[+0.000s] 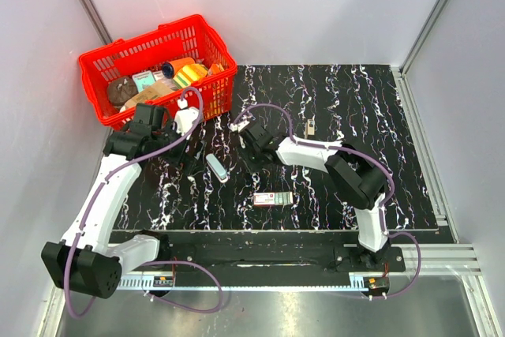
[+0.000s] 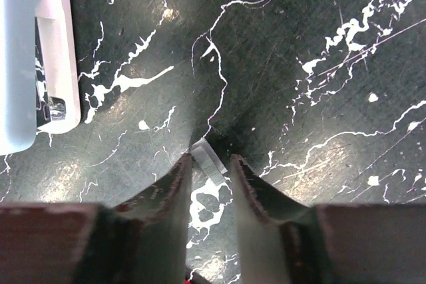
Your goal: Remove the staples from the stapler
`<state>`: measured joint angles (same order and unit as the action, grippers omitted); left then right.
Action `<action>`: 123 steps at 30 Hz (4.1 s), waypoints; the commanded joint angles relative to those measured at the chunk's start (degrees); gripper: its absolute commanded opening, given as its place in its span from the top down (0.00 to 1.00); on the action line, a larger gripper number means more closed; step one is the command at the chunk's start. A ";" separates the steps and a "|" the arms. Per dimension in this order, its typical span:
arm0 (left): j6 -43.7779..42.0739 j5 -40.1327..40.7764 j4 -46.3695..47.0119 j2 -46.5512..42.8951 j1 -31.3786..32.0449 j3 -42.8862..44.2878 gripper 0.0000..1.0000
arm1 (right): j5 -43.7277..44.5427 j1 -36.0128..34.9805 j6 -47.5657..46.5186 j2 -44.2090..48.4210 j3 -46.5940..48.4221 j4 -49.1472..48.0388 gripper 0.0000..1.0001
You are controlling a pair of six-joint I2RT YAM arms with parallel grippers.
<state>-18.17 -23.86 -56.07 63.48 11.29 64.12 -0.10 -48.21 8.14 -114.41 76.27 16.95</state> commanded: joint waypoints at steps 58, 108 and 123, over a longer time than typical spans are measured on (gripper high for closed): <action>-3.08 2.58 6.76 -1.27 6.18 -0.23 0.01 | 5.52 7.34 25.26 20.43 -8.58 5.38 0.45; -33.51 10.76 30.15 42.95 34.06 7.15 0.01 | 23.65 6.19 35.45 71.34 -46.12 -1.13 0.35; -31.14 17.70 32.43 48.66 33.89 13.04 0.01 | 24.27 6.19 34.31 71.87 -45.07 0.28 0.35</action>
<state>-50.94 -8.23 -25.50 109.67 45.28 73.45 22.02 -41.65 43.33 -43.38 28.69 16.95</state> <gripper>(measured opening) 0.988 0.647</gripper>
